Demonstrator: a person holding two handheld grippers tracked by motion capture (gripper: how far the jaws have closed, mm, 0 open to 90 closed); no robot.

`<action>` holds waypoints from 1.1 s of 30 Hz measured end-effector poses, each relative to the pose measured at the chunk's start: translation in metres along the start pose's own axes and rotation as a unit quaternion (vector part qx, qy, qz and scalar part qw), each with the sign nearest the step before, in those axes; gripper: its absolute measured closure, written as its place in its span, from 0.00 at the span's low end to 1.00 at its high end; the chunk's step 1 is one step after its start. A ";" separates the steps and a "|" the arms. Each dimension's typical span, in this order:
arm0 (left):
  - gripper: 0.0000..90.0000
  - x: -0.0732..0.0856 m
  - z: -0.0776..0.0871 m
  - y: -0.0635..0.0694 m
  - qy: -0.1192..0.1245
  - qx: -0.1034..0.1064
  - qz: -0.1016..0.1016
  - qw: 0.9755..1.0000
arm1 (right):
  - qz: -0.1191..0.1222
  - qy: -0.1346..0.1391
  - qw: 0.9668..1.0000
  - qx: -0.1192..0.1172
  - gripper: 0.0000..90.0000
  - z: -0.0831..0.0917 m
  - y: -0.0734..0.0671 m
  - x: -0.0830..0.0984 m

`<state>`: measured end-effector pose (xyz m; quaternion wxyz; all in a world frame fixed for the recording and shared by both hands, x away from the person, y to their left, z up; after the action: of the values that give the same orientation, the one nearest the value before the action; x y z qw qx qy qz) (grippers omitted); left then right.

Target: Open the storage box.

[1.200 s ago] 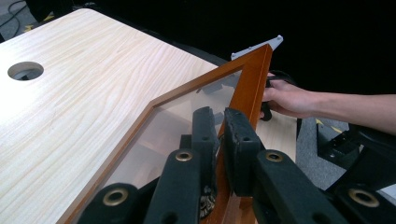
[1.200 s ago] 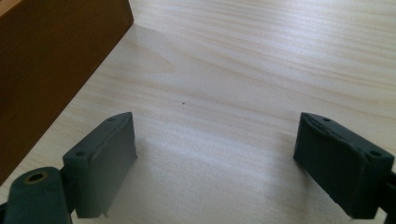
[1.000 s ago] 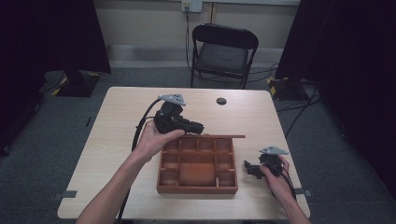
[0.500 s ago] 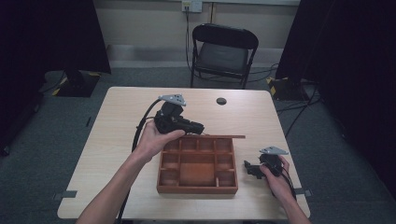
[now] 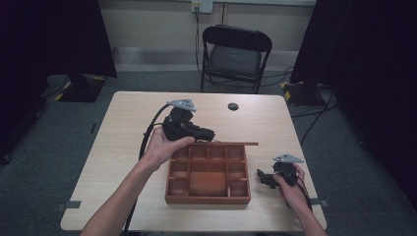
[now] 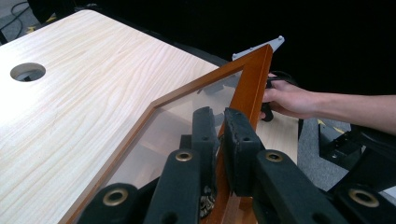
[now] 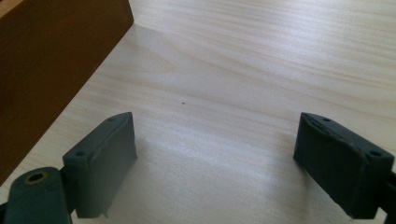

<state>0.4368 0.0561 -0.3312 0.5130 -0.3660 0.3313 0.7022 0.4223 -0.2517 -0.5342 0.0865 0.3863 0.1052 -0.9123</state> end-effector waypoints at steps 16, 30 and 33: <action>0.93 0.000 0.000 0.000 -0.001 -0.002 0.000 1.000 | 0.000 0.000 1.000 0.000 0.13 0.000 0.000 0.000; 0.93 -0.001 0.000 0.000 0.001 -0.001 0.000 1.000 | 0.000 0.000 1.000 0.000 0.13 0.000 0.000 0.000; 0.93 0.000 0.000 0.000 0.001 0.000 0.001 1.000 | 0.000 0.000 1.000 0.000 0.13 0.000 0.000 0.000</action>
<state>0.4374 0.0560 -0.3309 0.5122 -0.3662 0.3319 0.7024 0.4222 -0.2516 -0.5342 0.0862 0.3861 0.1053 -0.9124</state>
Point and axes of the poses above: each handheld gripper's, and its own axes: z roughly backward along the jaws, x roughly out of its underside, y roughly to its right, the point moved 5 cm from there along -z, roughly forward along the jaws, and after that the axes turned 11 degrees about -z, right-handed, at the moved point
